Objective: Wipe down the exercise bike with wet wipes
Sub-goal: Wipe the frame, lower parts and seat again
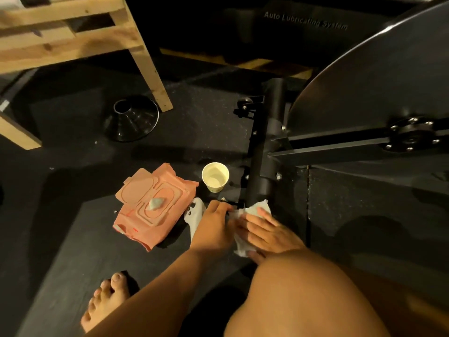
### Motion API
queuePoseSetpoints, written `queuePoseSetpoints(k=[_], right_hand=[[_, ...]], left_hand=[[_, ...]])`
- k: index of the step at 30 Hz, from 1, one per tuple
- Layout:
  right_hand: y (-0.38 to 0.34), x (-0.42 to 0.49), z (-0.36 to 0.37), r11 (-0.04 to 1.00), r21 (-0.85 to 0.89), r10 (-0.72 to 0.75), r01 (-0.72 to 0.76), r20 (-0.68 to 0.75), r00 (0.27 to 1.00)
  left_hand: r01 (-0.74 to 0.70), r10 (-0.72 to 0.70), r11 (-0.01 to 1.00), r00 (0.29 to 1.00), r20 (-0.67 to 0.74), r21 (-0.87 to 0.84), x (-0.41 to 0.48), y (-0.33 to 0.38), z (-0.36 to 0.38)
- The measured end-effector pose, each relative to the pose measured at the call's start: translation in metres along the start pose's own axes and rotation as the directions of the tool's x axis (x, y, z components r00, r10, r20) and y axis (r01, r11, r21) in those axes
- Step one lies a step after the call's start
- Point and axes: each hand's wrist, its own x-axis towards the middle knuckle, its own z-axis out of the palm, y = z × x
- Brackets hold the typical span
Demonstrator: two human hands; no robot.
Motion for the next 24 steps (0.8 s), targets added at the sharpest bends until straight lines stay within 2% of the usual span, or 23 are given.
queuePoseSetpoints(k=[1,3,5,10,12,17,19,22,24], right_hand=[[0.011,0.005,-0.006,0.999,0.041,0.02,-0.018,-0.028,0.999],[0.033,0.024,-0.023,0.958,0.211,0.184,-0.193,0.062,0.981],[0.045,0.043,-0.029,0.916,0.216,0.301,-0.338,0.188,0.935],[0.026,0.06,-0.029,0.943,0.105,0.286,-0.317,0.237,0.929],[0.028,0.07,-0.037,0.958,0.043,0.258,-0.283,0.297,0.919],[0.028,0.113,-0.05,0.974,-0.018,0.196,-0.227,0.57,0.798],[0.025,0.116,-0.045,0.97,-0.053,0.224,-0.237,0.573,0.788],[0.018,0.1,-0.038,0.96,-0.091,0.277,-0.264,0.445,0.852],[0.012,0.083,-0.028,0.921,0.082,0.338,-0.381,0.316,0.887]], left_hand=[[0.022,-0.021,1.0,1.0,-0.013,0.012,0.001,-0.001,-0.003],[0.103,-0.101,0.994,0.993,-0.063,0.026,0.004,-0.003,-0.008],[0.189,-0.188,0.982,0.976,-0.112,0.0,0.004,-0.005,-0.011],[0.267,-0.27,0.963,0.959,-0.085,-0.046,-0.003,0.0,-0.01],[0.263,-0.267,0.963,0.961,-0.067,-0.058,-0.003,0.001,-0.01],[0.258,-0.259,0.966,0.964,-0.063,-0.031,-0.002,0.003,-0.011],[0.269,-0.269,0.963,0.962,-0.054,-0.021,-0.002,0.006,-0.012],[0.264,-0.265,0.964,0.964,-0.039,-0.025,-0.004,0.009,-0.01],[0.247,-0.247,0.969,0.968,-0.049,-0.02,-0.005,0.013,-0.012]])
